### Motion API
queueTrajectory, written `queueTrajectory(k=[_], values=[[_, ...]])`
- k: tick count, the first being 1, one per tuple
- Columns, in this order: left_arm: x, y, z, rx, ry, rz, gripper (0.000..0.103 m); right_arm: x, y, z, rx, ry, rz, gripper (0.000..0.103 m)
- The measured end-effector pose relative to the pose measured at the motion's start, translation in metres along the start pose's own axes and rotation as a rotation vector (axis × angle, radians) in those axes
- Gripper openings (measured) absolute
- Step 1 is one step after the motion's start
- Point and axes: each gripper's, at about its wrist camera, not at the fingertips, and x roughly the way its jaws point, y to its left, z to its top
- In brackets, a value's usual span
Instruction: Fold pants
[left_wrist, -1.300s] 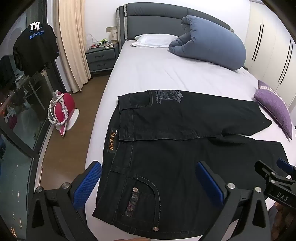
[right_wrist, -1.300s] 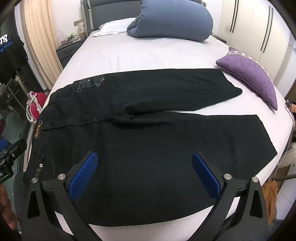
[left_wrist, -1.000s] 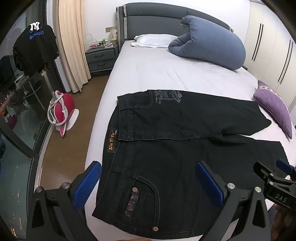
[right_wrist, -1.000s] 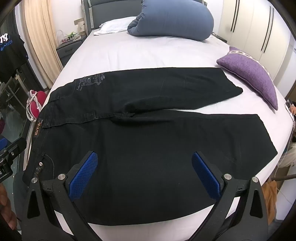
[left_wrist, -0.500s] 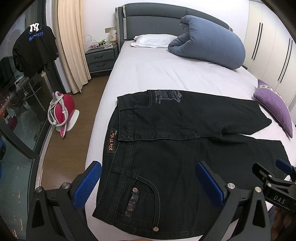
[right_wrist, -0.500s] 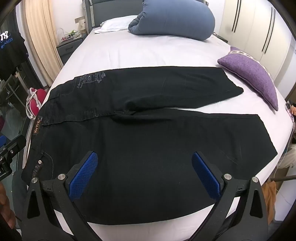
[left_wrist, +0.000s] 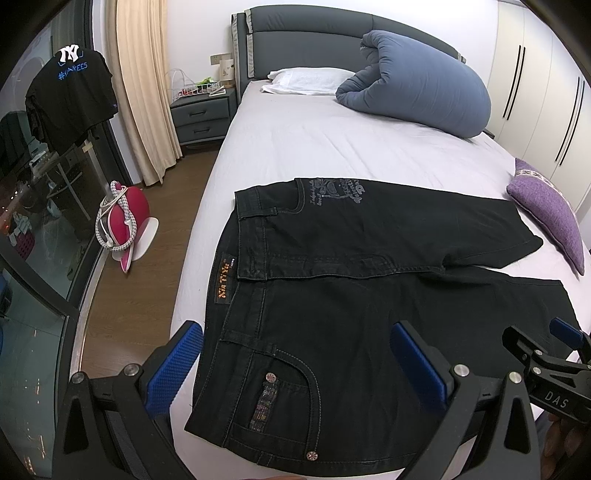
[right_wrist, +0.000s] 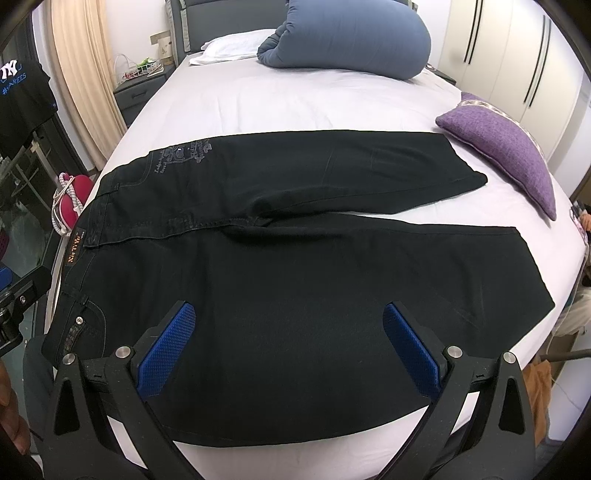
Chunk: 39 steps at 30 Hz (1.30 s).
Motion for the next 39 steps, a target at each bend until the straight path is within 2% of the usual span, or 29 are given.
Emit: queueTrajectory(k=[39], values=[[-0.0014,-0.0008,0.0035,0.000,0.001,-0.002,0.103,0.0020,0.0014,-0.0043,-0.001,0.007,0.003,0.103]])
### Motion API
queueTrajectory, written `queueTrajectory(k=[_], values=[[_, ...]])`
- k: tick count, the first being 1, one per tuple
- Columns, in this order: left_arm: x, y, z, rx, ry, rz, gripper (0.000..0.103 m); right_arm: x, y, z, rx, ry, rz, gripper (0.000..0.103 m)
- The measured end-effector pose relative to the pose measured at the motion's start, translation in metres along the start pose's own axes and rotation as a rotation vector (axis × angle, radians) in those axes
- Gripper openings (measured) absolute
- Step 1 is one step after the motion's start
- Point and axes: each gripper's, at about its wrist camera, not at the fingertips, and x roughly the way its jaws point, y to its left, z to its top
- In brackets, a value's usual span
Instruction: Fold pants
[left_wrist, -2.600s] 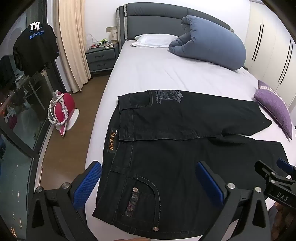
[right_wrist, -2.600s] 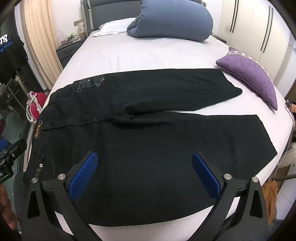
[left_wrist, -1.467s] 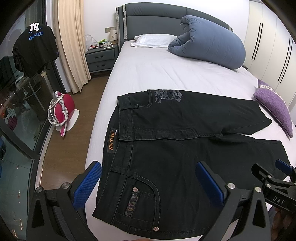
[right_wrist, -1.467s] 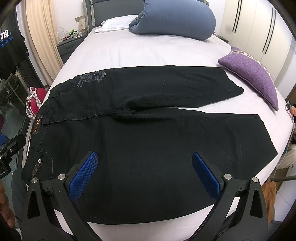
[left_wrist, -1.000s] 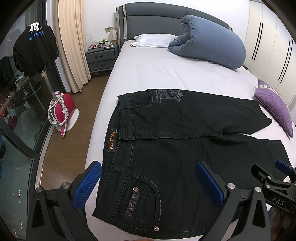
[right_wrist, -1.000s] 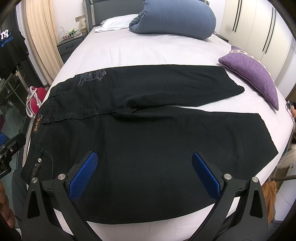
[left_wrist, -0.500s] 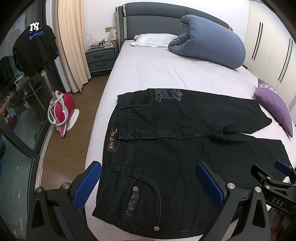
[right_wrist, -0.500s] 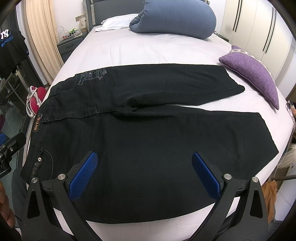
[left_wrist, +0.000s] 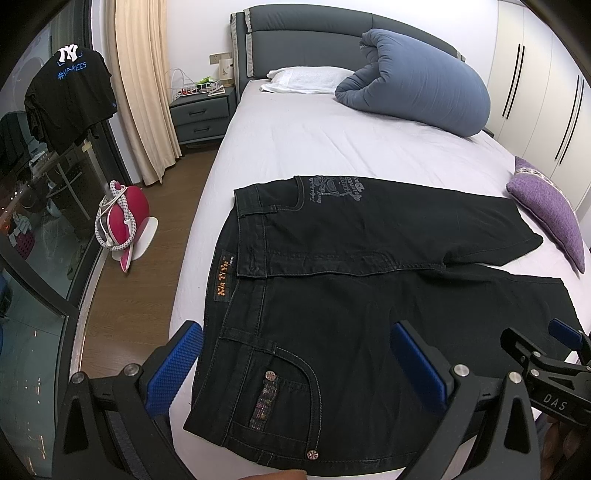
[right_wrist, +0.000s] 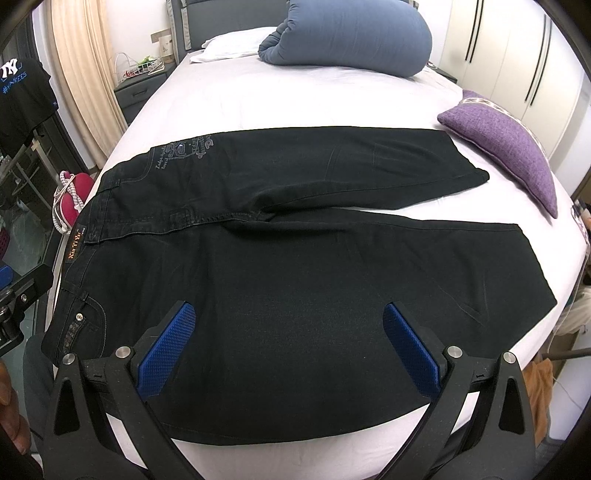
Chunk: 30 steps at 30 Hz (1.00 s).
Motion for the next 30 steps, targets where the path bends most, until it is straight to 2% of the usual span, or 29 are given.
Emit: queueTrajectory(k=[21,28,30], values=[[0.007,0.003,-0.005,0.001,0.007,0.003,0.103,0.010,0.003,0.002,-0.002,0.023,0.005,0.103],[0.023,0.009,0.007,-0.026,0.043,-0.053,0.103,0.023,0.001,0.008,-0.015,0.042,0.012,0.103],[0.031,0.010,0.016,-0.026,0.059,-0.102,0.103,0.028,0.000,0.013,-0.027,0.044,0.023,0.103]])
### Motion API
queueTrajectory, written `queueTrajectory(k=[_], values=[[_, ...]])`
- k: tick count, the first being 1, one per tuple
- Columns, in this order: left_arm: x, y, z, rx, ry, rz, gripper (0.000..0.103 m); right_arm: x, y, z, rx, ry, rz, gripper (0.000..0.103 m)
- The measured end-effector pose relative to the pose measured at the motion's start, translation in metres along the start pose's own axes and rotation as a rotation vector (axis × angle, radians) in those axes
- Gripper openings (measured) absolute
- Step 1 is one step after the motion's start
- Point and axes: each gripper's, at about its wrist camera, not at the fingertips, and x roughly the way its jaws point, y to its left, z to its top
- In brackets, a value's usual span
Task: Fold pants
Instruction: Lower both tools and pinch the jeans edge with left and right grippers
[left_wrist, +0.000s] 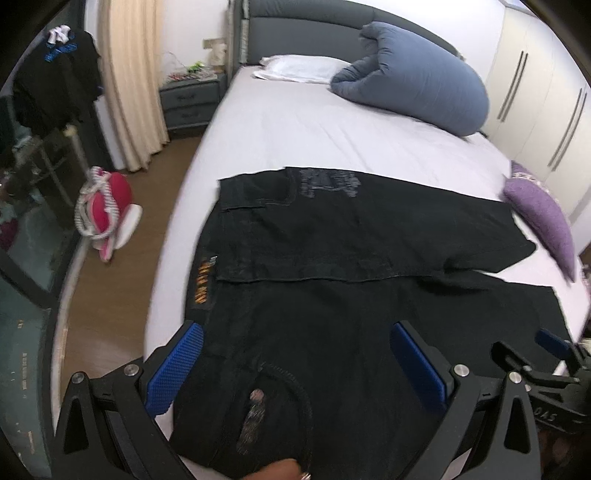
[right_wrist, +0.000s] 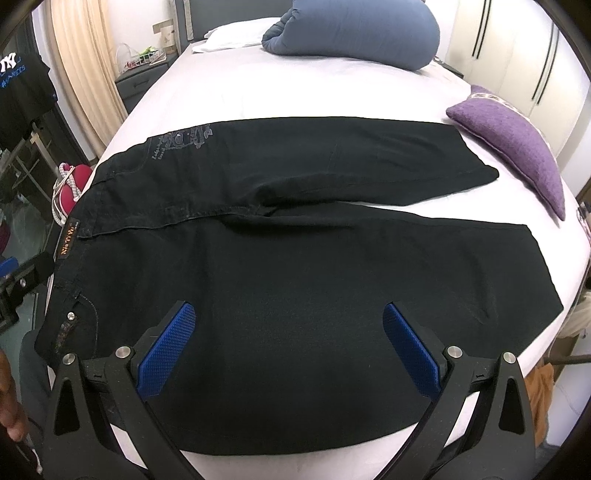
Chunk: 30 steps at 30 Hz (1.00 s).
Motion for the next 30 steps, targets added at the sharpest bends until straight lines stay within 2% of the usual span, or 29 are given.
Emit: queueTrajectory(k=[3,6,9,13,16,19,22,23,24,25,28,30], values=[[0.011,-0.004,0.016,0.043,-0.002,-0.031,0.103,0.005,-0.003,0.012,-0.025,-0.012,0.037,0.103],[0.028,-0.009,0.036,0.089,0.022,-0.140,0.103,0.010,-0.009,0.033,-0.062,-0.042,0.094,0.103],[0.050,-0.013,0.058,0.131,0.070,-0.106,0.103,0.016,-0.016,0.061,-0.121,-0.092,0.143,0.103],[0.078,-0.003,0.099,0.123,0.086,-0.156,0.103,0.032,-0.028,0.111,-0.217,-0.148,0.200,0.103],[0.103,-0.001,0.136,0.226,0.046,-0.063,0.103,0.050,-0.035,0.148,-0.294,-0.170,0.223,0.103],[0.132,-0.001,0.172,0.347,0.053,-0.065,0.103,0.070,-0.039,0.182,-0.382,-0.183,0.229,0.103],[0.170,-0.002,0.199,0.480,0.124,-0.107,0.101,0.092,-0.035,0.210,-0.508,-0.171,0.264,0.103],[0.188,-0.002,0.208,0.521,0.167,-0.120,0.096,0.099,-0.033,0.217,-0.541,-0.162,0.282,0.103],[0.198,-0.001,0.213,0.534,0.194,-0.129,0.091,0.109,-0.030,0.225,-0.583,-0.149,0.303,0.103],[0.208,0.000,0.217,0.541,0.224,-0.148,0.091,0.115,-0.027,0.229,-0.604,-0.142,0.310,0.101],[0.241,0.010,0.226,0.530,0.313,-0.214,0.091,0.141,-0.021,0.248,-0.667,-0.096,0.352,0.084],[0.255,0.013,0.224,0.537,0.369,-0.246,0.091,0.158,-0.017,0.261,-0.687,-0.062,0.392,0.079]])
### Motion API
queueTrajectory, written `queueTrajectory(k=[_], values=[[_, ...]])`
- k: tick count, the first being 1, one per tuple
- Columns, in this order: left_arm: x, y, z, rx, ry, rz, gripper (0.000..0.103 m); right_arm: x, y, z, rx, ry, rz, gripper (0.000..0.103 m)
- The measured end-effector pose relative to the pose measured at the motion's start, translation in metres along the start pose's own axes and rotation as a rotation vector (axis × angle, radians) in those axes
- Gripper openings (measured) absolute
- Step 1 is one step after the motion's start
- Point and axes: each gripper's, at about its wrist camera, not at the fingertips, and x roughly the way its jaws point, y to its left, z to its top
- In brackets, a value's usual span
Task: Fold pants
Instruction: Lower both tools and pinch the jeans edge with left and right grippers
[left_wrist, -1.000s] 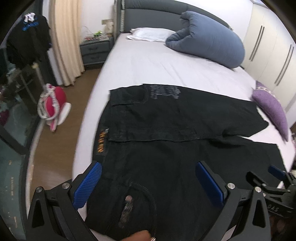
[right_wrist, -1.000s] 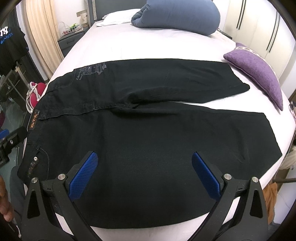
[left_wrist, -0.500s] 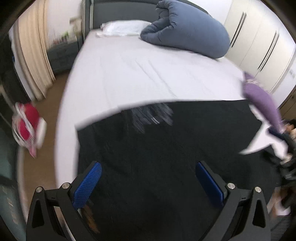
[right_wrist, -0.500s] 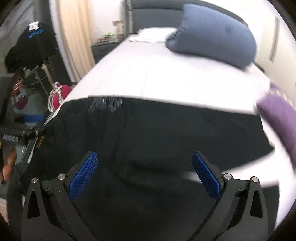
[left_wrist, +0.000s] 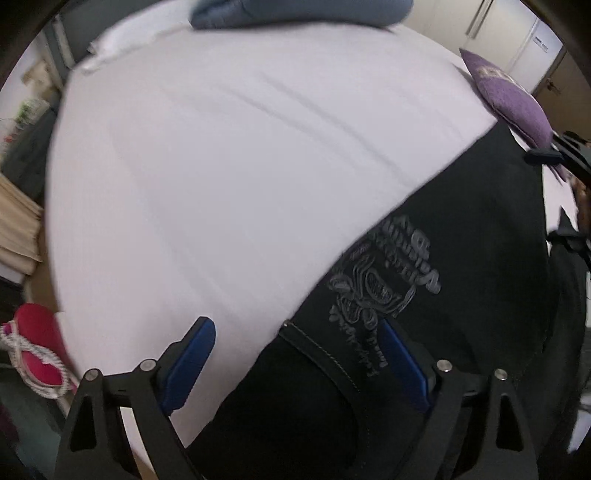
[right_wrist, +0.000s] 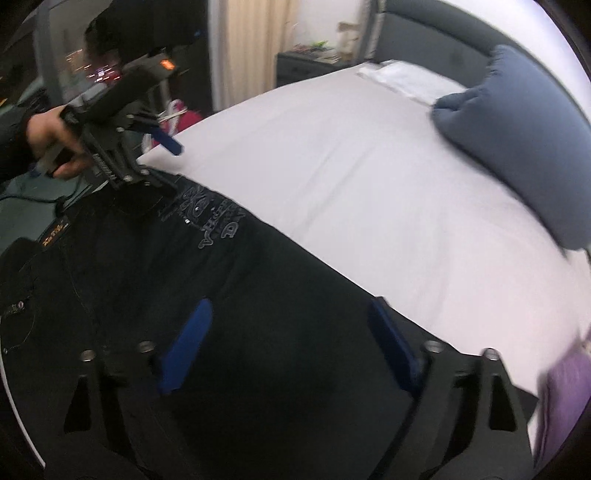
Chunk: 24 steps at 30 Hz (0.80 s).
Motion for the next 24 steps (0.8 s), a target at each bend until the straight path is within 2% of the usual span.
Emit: queueTrajectory(k=[2,5,7,9,10,12,16,17,20,24], values=[[0.014,0.004,-0.001,0.017,0.063,0.005,0.090,0.014,-0.009,0.008,-0.018,0.014,0.049,0.072],[0.016,0.007,0.000,0.031,0.072,-0.012,0.087,0.037,-0.020,0.023,-0.037,0.043,0.080,0.066],[0.012,0.010,0.002,0.024,0.069,-0.020,0.067,0.049,-0.017,0.032,-0.054,0.057,0.107,0.060],[0.006,0.010,0.003,0.012,0.070,-0.058,0.032,0.055,-0.013,0.037,-0.075,0.072,0.113,0.056],[0.004,0.007,0.002,0.016,0.071,-0.062,0.029,0.054,-0.001,0.035,-0.083,0.074,0.119,0.055],[-0.001,-0.001,-0.001,0.047,0.054,-0.035,0.016,0.063,0.000,0.044,-0.094,0.087,0.134,0.055],[-0.019,-0.012,-0.014,0.090,-0.038,0.023,0.012,0.077,0.001,0.059,-0.138,0.116,0.146,0.052],[-0.025,-0.018,-0.021,0.106,-0.064,0.044,0.007,0.078,0.000,0.061,-0.144,0.120,0.149,0.050],[-0.044,-0.036,-0.043,0.168,-0.138,0.096,0.007,0.083,-0.003,0.071,-0.173,0.133,0.143,0.050],[-0.053,-0.062,-0.064,0.239,-0.199,0.140,0.007,0.088,-0.009,0.082,-0.194,0.150,0.138,0.049]])
